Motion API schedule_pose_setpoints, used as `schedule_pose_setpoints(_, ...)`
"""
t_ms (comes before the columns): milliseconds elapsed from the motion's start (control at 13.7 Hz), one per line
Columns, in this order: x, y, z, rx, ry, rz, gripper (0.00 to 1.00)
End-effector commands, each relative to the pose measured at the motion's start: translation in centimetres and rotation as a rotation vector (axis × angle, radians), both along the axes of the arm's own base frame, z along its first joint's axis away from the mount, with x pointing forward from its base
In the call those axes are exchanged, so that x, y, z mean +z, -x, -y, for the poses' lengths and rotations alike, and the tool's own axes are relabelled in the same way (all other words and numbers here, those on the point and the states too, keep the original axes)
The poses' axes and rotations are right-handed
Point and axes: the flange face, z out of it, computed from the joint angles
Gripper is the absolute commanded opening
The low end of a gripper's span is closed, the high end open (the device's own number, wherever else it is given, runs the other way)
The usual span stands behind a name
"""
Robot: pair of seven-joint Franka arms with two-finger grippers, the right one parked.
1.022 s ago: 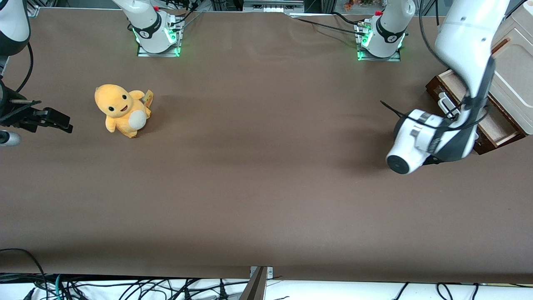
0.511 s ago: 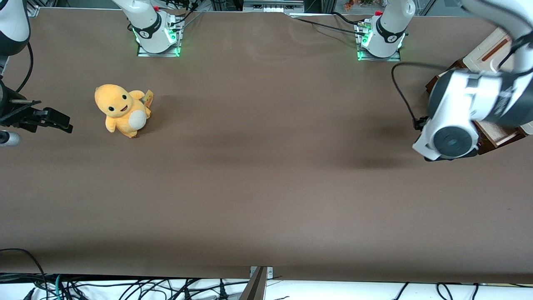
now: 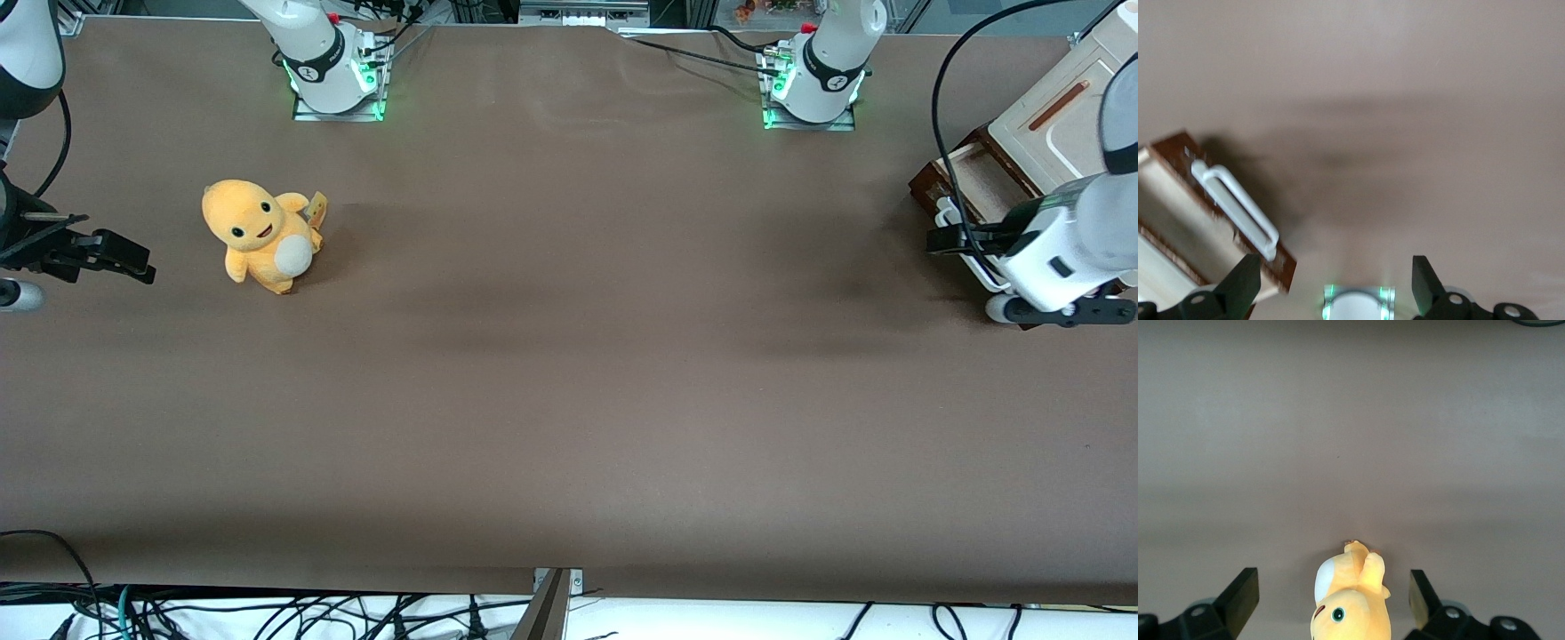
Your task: Open lower drawer with left arm only
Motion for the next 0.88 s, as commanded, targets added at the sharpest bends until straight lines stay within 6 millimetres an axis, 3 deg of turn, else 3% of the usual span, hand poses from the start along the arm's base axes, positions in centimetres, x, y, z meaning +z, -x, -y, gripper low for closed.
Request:
schedule_pose_setpoints(0,2.6,3.1,2.0,-0.057,0.029,0.126,1.0)
schedule_pose_setpoints(219,1.3,4.8,1.1,-0.054,0.009,0.197,1.0)
schedule_pose_setpoints(292,0.5,5.2,1.5,-0.066,0.009,0.211,1.0)
schedule_pose_setpoints(438,0.9,6.9,2.1,-0.065,0.007,0.274,1.0)
schedule_pose_setpoints(803,0.1,6.5,0.6,-0.035,0.042,0.247,1.0)
